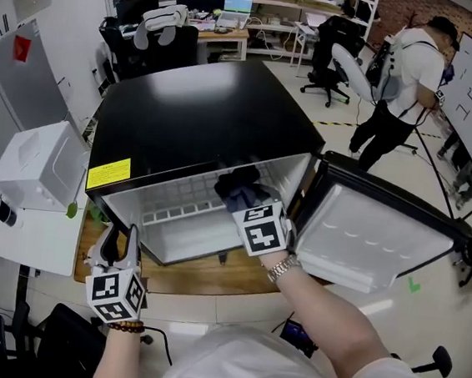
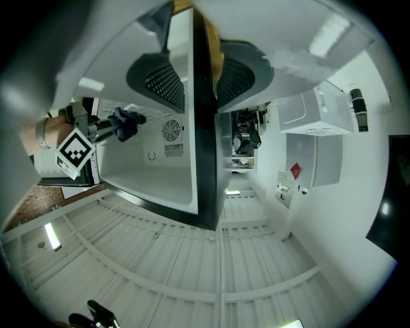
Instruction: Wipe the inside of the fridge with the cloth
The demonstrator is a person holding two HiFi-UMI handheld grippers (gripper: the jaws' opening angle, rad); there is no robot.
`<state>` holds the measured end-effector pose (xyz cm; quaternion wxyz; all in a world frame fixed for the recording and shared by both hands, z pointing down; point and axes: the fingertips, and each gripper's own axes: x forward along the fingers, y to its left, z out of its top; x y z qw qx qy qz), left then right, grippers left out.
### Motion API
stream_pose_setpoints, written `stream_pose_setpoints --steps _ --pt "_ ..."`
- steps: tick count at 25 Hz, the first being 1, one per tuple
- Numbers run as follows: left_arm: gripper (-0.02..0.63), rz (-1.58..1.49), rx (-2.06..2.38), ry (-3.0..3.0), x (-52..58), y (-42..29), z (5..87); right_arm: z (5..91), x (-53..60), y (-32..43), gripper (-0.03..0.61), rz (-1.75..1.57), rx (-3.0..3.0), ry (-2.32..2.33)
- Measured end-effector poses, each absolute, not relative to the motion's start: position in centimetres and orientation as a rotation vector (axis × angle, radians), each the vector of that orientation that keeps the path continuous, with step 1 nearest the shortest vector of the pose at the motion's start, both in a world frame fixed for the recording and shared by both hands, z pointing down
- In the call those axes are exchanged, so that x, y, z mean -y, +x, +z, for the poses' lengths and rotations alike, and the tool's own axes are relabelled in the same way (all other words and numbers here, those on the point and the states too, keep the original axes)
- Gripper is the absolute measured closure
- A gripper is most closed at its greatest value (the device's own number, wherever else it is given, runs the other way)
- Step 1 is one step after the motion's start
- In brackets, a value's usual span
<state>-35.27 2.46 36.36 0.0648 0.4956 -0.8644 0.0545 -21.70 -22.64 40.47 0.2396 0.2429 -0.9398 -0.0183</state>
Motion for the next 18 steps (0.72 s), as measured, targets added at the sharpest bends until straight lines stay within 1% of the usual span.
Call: stream_pose_setpoints --steps 18 --pt "0.462 0.149 2.615 1.483 -2.8 -35.7 36.6 40.7 24.7 -19.2 0.476 -0.022 2.545 0.782"
